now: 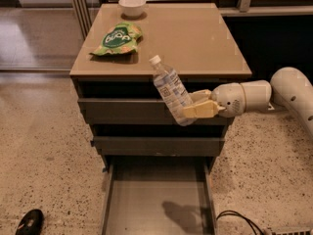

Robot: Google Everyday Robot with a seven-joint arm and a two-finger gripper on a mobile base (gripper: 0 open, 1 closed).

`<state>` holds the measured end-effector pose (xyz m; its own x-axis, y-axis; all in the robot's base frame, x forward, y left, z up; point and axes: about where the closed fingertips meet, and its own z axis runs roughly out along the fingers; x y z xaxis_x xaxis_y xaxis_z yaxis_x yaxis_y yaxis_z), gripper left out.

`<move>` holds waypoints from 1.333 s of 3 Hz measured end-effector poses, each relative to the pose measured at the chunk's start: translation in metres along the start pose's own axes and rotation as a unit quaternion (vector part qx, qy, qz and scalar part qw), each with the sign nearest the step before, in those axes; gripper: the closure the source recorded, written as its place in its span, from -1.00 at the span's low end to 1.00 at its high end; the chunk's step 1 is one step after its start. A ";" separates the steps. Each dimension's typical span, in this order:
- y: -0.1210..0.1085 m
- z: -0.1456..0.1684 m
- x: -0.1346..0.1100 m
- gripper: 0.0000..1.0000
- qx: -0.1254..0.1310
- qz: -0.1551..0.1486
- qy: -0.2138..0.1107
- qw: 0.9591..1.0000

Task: Pick blue plastic bottle from bottom drawer and place on counter

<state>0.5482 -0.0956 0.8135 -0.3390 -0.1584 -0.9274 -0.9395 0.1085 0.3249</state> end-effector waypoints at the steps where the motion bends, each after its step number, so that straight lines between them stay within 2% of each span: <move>1: 0.000 0.001 -0.001 1.00 0.001 -0.002 0.001 1.000; 2: -0.008 -0.009 -0.030 1.00 0.042 -0.031 0.004 0.999; 3: -0.031 -0.027 -0.062 1.00 0.093 -0.053 -0.004 0.994; 4: -0.054 -0.043 -0.085 1.00 0.127 -0.060 -0.009 0.990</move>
Offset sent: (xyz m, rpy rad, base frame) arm 0.0423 -0.0212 0.0643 -0.0896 -0.1694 -0.1651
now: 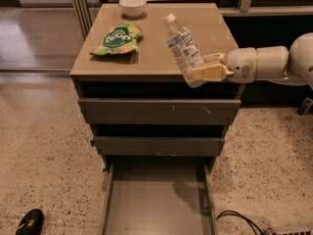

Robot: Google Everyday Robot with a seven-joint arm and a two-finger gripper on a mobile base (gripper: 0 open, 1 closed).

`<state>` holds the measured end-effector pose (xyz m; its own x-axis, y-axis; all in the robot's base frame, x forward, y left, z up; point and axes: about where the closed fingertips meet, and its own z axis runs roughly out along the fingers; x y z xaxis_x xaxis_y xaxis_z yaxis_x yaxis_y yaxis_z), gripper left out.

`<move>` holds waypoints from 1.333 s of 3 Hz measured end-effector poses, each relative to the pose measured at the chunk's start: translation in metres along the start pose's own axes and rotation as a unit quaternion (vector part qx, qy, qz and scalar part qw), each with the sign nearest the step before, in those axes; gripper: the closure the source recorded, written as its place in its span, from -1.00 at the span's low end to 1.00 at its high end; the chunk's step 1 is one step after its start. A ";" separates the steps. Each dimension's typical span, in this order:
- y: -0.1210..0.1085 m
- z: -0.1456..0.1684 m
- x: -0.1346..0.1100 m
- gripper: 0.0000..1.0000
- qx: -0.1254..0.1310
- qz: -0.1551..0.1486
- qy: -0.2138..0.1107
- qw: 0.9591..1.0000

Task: Pick blue plastic bottle from bottom drawer and place on counter

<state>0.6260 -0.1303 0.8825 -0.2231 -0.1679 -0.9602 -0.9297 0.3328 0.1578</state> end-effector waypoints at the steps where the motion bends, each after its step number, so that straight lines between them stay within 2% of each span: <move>1: -0.032 0.006 -0.014 1.00 0.011 -0.010 -0.009 1.000; 2: -0.077 0.020 -0.040 1.00 0.023 -0.026 -0.033 0.999; 3: -0.077 0.020 -0.040 1.00 0.023 -0.026 -0.033 0.999; 4: -0.086 0.025 -0.035 1.00 0.030 -0.019 -0.025 0.999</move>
Offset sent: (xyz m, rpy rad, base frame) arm 0.1327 -0.0016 0.0213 0.0485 -0.1014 -0.0553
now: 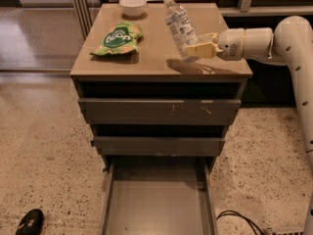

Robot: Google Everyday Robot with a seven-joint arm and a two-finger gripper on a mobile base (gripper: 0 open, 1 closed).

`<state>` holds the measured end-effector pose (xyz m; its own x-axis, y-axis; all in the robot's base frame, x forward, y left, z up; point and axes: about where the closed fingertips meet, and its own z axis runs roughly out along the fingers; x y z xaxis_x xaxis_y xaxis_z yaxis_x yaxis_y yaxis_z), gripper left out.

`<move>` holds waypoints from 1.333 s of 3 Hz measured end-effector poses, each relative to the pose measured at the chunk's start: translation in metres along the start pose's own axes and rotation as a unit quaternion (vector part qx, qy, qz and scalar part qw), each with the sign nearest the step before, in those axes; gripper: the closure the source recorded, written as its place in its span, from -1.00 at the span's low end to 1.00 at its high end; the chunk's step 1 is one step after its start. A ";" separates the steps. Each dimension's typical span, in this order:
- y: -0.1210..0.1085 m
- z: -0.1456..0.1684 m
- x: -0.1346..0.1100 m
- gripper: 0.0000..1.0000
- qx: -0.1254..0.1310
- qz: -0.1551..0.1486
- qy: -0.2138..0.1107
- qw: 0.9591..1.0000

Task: Pick blue plastic bottle from bottom drawer and place on counter

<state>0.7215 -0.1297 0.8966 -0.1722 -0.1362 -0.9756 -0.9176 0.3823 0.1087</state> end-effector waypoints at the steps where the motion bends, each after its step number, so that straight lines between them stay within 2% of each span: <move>1: -0.023 0.011 0.017 1.00 0.019 0.037 0.008 0.999; 2: -0.033 0.025 0.029 1.00 0.016 0.064 0.016 0.998; 3: -0.033 0.025 0.029 1.00 0.016 0.064 0.016 0.998; 4: -0.033 0.025 0.029 0.63 0.016 0.064 0.016 0.998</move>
Offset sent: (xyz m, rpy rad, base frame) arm 0.0504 0.0055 -0.0529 0.0120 0.1877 -0.0650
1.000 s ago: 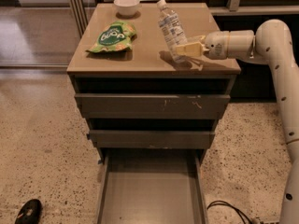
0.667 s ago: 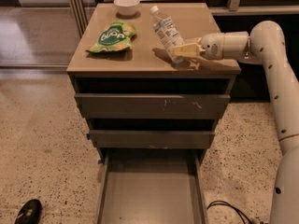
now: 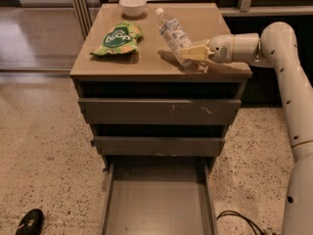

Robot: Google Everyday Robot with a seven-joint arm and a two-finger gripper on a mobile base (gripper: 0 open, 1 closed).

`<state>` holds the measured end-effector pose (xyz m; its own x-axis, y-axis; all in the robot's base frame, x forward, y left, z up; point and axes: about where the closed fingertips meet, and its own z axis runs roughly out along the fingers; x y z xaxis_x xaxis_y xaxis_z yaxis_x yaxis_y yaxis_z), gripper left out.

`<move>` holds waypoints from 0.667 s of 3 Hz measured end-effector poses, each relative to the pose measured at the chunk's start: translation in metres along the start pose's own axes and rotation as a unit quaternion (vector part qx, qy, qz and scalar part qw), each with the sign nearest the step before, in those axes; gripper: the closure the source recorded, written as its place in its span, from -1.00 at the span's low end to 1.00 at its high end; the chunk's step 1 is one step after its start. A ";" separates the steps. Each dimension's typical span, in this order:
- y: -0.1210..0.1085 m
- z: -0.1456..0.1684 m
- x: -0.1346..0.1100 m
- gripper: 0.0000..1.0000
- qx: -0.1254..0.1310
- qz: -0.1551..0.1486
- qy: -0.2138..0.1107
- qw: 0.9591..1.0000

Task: Pick blue plastic bottle from bottom drawer and place on counter

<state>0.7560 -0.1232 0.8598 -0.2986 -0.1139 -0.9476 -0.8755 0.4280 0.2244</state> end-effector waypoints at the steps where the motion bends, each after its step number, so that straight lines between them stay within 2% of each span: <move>1: 0.000 0.000 0.000 0.16 0.000 0.000 0.000 1.000; 2: 0.000 0.000 0.000 -0.30 0.000 0.000 0.000 1.000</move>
Offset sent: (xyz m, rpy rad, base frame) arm 0.0000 0.0000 0.0000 0.0000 0.0000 0.0000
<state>0.7560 -0.1231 0.8598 -0.2986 -0.1139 -0.9476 -0.8755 0.4279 0.2244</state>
